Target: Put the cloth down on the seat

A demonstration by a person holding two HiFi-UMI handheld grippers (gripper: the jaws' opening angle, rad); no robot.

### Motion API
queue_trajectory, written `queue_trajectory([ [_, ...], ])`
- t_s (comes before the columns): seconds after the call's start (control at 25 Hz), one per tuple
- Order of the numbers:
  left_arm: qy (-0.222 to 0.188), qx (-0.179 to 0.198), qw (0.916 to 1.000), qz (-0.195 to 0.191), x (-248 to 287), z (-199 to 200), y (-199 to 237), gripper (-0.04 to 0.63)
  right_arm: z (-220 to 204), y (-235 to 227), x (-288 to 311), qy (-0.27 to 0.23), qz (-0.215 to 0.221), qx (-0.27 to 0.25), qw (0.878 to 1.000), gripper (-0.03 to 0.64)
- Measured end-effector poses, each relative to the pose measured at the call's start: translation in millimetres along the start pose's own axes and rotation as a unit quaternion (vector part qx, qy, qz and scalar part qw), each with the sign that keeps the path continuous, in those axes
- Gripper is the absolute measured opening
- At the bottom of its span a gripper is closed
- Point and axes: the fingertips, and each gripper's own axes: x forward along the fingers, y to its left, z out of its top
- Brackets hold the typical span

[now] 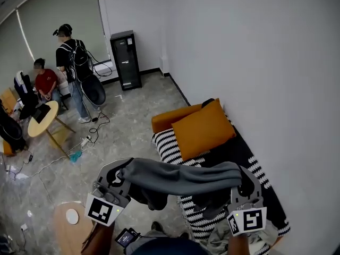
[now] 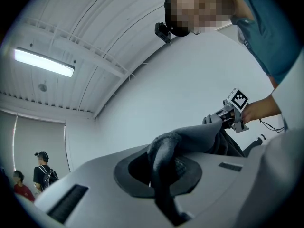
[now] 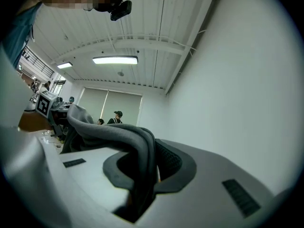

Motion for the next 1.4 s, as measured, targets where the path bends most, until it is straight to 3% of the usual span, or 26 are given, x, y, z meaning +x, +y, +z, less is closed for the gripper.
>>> queue_trajectory([
  [0.56, -0.031, -0.028, 0.9980, -0.047, 45.7, -45.3, 77.7, 0.008, -1.5, 25.3, 69.9, 0.024, -0.048, -0.022, 0.998, 0.051],
  [1.4, 0.021, -0.010, 0.9984, -0.052, 175.6, -83.0, 54.8, 0.008, -60.3, -79.3, 166.8, 0.038, -0.015, 0.013, 0.999, 0.052],
])
